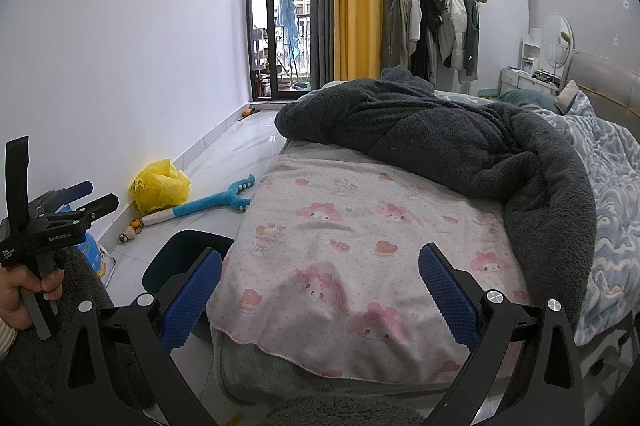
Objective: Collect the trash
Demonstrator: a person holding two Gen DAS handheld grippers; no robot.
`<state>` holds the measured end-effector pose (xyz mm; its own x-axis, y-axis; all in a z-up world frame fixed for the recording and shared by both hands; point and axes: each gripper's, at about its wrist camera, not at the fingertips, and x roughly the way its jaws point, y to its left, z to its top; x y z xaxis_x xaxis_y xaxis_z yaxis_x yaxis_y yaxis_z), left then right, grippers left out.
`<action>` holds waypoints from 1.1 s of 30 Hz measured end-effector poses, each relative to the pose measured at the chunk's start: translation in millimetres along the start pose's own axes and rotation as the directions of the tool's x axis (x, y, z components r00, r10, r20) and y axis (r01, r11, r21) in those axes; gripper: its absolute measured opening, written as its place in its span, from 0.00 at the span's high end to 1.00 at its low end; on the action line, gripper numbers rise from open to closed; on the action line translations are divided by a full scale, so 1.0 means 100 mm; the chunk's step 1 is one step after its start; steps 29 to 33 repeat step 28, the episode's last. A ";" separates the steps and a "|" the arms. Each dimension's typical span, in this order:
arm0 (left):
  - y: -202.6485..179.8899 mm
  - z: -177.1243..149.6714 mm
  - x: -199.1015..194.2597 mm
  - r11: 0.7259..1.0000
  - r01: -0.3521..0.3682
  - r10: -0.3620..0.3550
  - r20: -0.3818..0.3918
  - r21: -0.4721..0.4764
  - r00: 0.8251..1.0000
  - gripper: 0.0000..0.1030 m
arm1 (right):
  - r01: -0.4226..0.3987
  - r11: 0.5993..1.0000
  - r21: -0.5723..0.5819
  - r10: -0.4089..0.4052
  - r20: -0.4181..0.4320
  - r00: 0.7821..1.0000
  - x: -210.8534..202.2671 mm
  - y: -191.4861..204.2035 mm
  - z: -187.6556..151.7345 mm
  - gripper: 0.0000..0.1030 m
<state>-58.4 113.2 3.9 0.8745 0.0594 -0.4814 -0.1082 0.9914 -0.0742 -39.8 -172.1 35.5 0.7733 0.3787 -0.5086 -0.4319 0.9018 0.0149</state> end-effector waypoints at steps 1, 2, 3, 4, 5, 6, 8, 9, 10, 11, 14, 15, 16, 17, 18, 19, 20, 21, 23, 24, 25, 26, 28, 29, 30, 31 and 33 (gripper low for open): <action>0.00 0.00 0.00 1.000 0.000 0.000 0.000 0.000 1.000 0.03 | 0.000 1.000 0.000 0.000 0.000 1.000 0.00 0.00 0.00 0.03; 0.00 0.00 0.00 1.000 -0.001 0.001 0.000 0.000 1.000 0.03 | 0.001 1.000 0.000 -0.001 0.001 1.000 0.01 0.00 0.00 0.03; 0.00 0.00 0.00 1.000 0.000 0.000 0.000 0.000 1.000 0.03 | 0.001 1.000 0.000 -0.001 0.000 1.000 0.00 0.00 0.00 0.03; 0.00 0.00 0.01 1.000 0.000 0.000 -0.001 0.001 1.000 0.03 | 0.001 1.000 0.000 -0.001 0.000 1.000 0.00 0.00 0.00 0.03; 0.00 0.00 0.00 1.000 -0.001 0.001 -0.001 0.001 1.000 0.03 | 0.001 1.000 0.000 -0.001 0.000 1.000 0.00 0.00 0.00 0.03; -0.01 0.00 0.00 1.000 -0.002 0.002 -0.001 0.001 1.000 0.03 | 0.001 1.000 0.000 -0.001 0.000 1.000 0.00 0.00 0.00 0.03; -0.01 0.00 0.00 1.000 -0.002 0.002 -0.002 0.000 1.000 0.03 | 0.001 1.000 0.000 -0.001 0.000 1.000 0.00 0.00 0.00 0.03; 0.00 0.00 0.00 1.000 -0.002 0.002 -0.002 0.000 1.000 0.03 | 0.001 1.000 0.000 -0.001 0.000 1.000 0.00 0.01 0.00 0.03; 0.02 -0.01 0.00 1.000 -0.001 0.001 -0.003 0.000 1.000 0.03 | 0.001 1.000 0.000 -0.001 0.000 1.000 0.00 0.01 0.00 0.03; 0.01 -0.01 0.00 1.000 -0.001 0.001 -0.002 0.001 1.000 0.03 | 0.001 1.000 0.000 -0.001 0.000 1.000 0.00 0.01 0.00 0.03; 0.01 -0.01 0.00 1.000 -0.001 0.001 -0.003 0.003 1.000 0.03 | 0.001 1.000 0.001 -0.001 0.000 1.000 0.00 0.01 0.00 0.03; 0.03 -0.02 0.00 1.000 -0.001 0.001 -0.003 0.004 1.000 0.03 | 0.001 1.000 0.001 -0.001 -0.001 1.000 0.00 0.01 0.00 0.03; 0.04 -0.02 0.00 1.000 -0.001 0.001 -0.003 0.005 1.000 0.03 | 0.001 1.000 0.001 -0.001 -0.001 1.000 0.00 0.01 0.00 0.03; 0.04 -0.02 0.00 1.000 -0.001 0.002 -0.003 0.005 1.000 0.03 | 0.002 1.000 0.001 -0.002 -0.001 1.000 0.00 0.01 0.00 0.03; 0.04 -0.02 0.00 1.000 -0.002 0.002 -0.002 0.004 1.000 0.03 | 0.002 1.000 0.001 -0.002 -0.001 1.000 0.00 0.01 0.01 0.03; 0.02 -0.01 0.00 1.000 -0.001 0.001 -0.003 0.003 1.000 0.03 | 0.002 1.000 0.001 -0.002 -0.001 1.000 -0.01 0.01 0.01 0.03; 0.02 -0.02 0.00 1.000 -0.001 0.001 -0.004 0.003 1.000 0.03 | 0.002 1.000 0.001 -0.002 -0.001 1.000 0.00 0.01 0.01 0.03; 0.03 -0.02 0.00 1.000 -0.003 0.003 -0.006 0.003 1.000 0.03 | 0.002 1.000 0.001 -0.002 -0.001 1.000 0.00 0.01 0.01 0.03; 0.05 -0.03 -0.01 1.000 -0.003 0.003 -0.009 0.000 1.000 0.03 | 0.002 1.000 0.001 -0.002 0.000 1.000 0.00 0.01 0.01 0.03; 0.07 -0.04 -0.01 1.000 -0.003 0.003 -0.009 -0.003 1.000 0.03 | 0.002 1.000 0.000 -0.002 -0.001 1.000 0.00 0.01 0.01 0.03; 0.09 -0.04 -0.02 1.000 -0.001 0.001 -0.008 -0.006 1.000 0.03 | 0.002 1.000 0.000 -0.002 -0.001 1.000 -0.01 0.01 0.01 0.03; 0.10 -0.04 -0.03 1.000 0.000 0.000 -0.008 -0.009 1.000 0.03 | 0.001 1.000 0.000 -0.001 -0.001 1.000 0.00 0.00 0.01 0.03; 0.13 -0.05 -0.04 1.000 0.001 -0.001 -0.008 -0.006 1.000 0.03 | 0.001 1.000 0.001 -0.001 -0.001 1.000 0.00 0.00 0.01 0.03; 0.13 -0.05 -0.04 1.000 0.001 -0.001 -0.008 -0.006 1.000 0.03 | 0.001 1.000 0.001 -0.001 -0.001 1.000 0.00 0.00 0.01 0.03; 0.13 -0.05 -0.04 1.000 0.001 -0.001 -0.008 -0.006 1.000 0.03 | 0.001 1.000 0.001 -0.001 -0.001 1.000 0.00 0.00 0.01 0.03; 0.13 -0.05 -0.04 1.000 0.001 -0.001 -0.008 -0.006 1.000 0.03 | 0.001 1.000 0.001 -0.001 -0.001 1.000 0.00 0.00 0.01 0.03; 0.13 -0.05 -0.04 1.000 0.001 -0.001 -0.008 -0.006 1.000 0.03 | 0.001 1.000 0.001 -0.001 -0.001 1.000 0.00 0.00 0.01 0.03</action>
